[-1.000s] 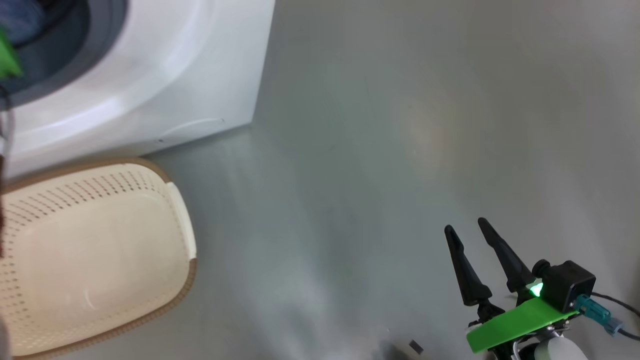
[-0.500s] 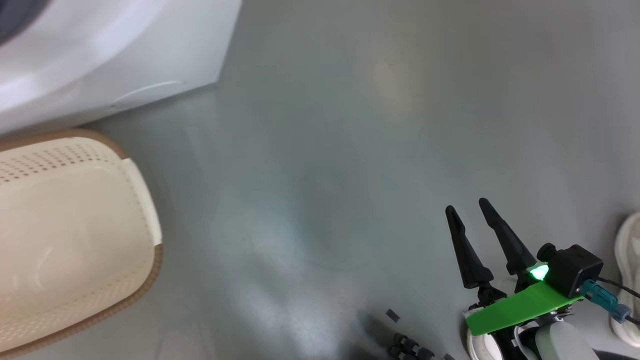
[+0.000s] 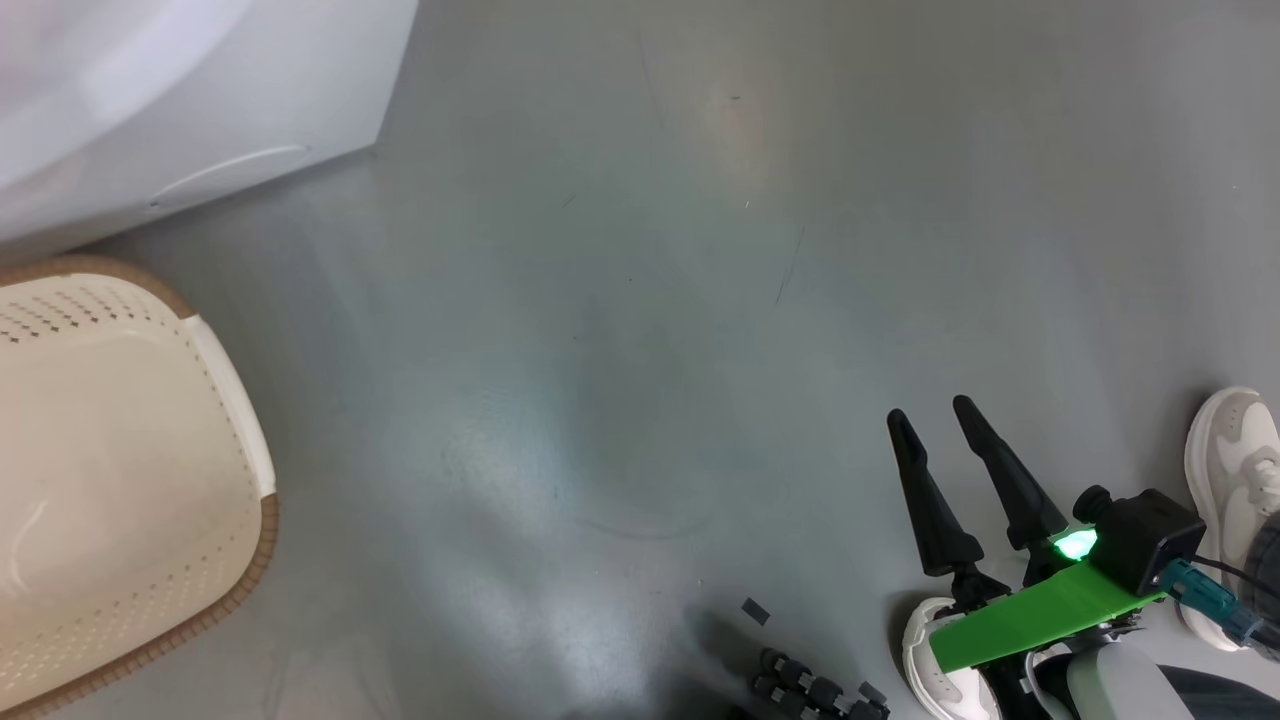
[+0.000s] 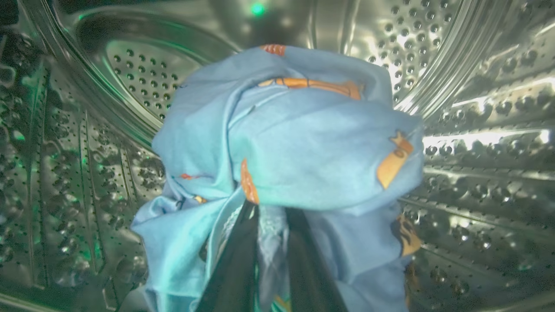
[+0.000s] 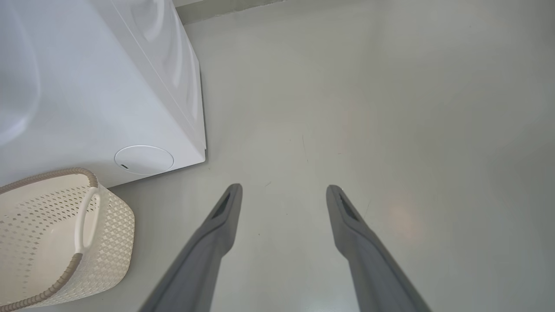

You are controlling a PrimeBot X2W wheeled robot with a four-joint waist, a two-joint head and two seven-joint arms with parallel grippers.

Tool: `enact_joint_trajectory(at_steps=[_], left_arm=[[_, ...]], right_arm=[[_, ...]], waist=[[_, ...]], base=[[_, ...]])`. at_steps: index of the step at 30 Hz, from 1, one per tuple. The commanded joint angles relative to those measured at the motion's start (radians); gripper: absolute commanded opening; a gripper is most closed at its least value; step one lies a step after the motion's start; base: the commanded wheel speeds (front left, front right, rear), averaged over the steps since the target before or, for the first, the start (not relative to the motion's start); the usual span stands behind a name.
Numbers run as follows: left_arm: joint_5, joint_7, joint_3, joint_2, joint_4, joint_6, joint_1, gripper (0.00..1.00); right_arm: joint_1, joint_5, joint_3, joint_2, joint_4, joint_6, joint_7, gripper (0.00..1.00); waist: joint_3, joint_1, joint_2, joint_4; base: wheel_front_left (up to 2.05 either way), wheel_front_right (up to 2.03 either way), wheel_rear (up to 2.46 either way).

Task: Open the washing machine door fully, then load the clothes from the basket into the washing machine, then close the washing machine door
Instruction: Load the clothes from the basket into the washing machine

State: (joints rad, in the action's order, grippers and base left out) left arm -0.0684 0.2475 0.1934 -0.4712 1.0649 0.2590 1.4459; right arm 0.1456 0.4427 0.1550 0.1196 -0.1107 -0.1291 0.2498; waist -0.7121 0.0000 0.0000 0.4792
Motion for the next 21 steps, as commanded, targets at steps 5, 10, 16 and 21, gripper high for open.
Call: enact_joint_trajectory(at_steps=[5, 10, 16, 21], left_arm=[[-0.019, -0.037, -0.007, -0.027, 0.086, 0.0, 0.054, 1.0], [-0.048, -0.108, -0.015, -0.004, 0.164, -0.013, 0.072, 1.0], [-0.089, -0.138, -0.036, 0.04, 0.193, -0.003, 0.065, 1.0], [-0.113, -0.113, -0.048, 0.088, 0.202, 0.038, 0.034, 1.0]], right_arm=[[-0.006, 0.006, 0.017, 0.014, 0.012, -0.002, 0.012, 1.0], [0.002, 0.006, 0.018, 0.016, 0.014, -0.002, 0.012, 1.0], [-0.001, 0.003, 0.006, 0.02, 0.013, -0.002, 0.012, 1.0], [0.003, -0.002, -0.007, 0.022, 0.018, -0.002, 0.012, 1.0]], waist=[[0.013, 0.0, 0.0, -0.008], [0.023, 0.0, 0.0, -0.019], [0.045, 0.0, 0.0, -0.042], [0.075, 0.0, 0.0, -0.07]], base=[[0.0, 0.0, 0.0], [0.0, 0.0, 0.0], [0.0, 0.0, 0.0], [0.0, 0.0, 0.0]])
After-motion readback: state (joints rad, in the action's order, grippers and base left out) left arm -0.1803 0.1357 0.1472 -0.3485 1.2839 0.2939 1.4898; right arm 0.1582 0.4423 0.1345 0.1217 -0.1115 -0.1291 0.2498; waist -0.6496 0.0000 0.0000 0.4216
